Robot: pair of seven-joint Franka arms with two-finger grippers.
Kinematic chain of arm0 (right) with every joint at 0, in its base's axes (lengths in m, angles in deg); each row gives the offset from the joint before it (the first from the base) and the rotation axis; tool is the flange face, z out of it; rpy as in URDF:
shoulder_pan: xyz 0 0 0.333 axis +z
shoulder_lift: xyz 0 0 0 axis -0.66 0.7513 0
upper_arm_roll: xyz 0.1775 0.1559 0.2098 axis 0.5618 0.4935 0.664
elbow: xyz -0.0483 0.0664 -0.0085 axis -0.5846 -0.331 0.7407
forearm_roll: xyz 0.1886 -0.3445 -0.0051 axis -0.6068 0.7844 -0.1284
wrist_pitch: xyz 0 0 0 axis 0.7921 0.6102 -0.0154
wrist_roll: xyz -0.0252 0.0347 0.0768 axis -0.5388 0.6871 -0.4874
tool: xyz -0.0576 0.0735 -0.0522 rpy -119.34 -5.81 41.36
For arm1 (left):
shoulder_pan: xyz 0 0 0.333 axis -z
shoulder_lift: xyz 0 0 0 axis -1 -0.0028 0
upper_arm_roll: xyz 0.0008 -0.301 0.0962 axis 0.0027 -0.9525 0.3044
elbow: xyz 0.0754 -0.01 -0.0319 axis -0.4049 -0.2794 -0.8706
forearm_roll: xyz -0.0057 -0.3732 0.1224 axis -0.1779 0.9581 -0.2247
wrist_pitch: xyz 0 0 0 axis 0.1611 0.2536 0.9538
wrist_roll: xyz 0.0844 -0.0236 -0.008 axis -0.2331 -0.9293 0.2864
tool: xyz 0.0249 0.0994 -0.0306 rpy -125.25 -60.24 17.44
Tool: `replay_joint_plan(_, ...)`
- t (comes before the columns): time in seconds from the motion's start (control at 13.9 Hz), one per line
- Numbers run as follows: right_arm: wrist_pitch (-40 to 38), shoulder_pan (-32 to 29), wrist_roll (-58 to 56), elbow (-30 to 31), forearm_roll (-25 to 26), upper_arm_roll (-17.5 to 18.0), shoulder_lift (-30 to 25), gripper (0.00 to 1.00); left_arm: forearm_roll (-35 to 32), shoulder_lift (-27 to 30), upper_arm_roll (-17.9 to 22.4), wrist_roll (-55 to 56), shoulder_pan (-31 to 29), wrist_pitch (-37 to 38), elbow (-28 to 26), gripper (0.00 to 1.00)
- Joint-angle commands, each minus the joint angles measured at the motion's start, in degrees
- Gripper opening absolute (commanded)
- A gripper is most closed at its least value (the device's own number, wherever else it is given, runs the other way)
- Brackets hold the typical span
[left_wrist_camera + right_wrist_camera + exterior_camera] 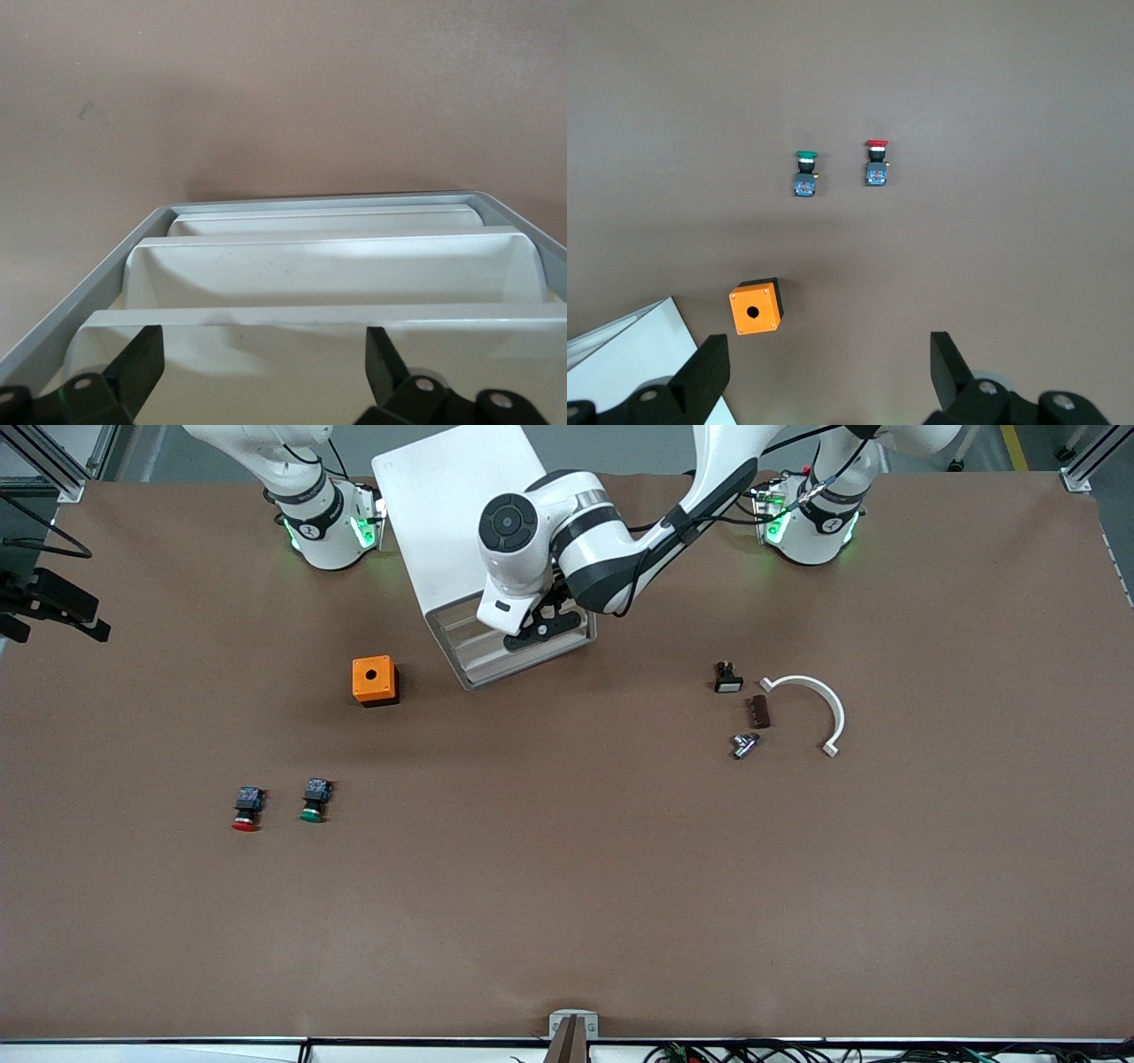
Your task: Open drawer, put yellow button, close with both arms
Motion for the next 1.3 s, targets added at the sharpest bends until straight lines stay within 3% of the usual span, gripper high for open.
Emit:
replay_joint_plan(0.0,0.2,-0.5,-0.5,0.9,-0.2,0.4,-1.6,1.00,-1.2,2.8,-0.5,0.4,-3.0,1.2,-0.8,1.00)
replay_joint_plan(0.43,0.9,0.0,-0.3,1.9,0.0,0.3,-2.6,1.00,-11.3,3.8,-0.6,0.2,-15.8,3.7,2.7,1.00)
replay_joint_plan(0.72,1.4,1.5,-0.2,3.1,0.0,-1.8,-3.5,1.00,-12.2,5.5,-0.6,-2.1,-24.0,3.9,4.9,1.00)
replay_joint_plan(1.23,1.4,1.1,0.1,4.8,-0.2,-1.7,-4.8,1.00,-13.4,11.2,-0.6,-19.1,-36.7,7.0,5.0,1.00)
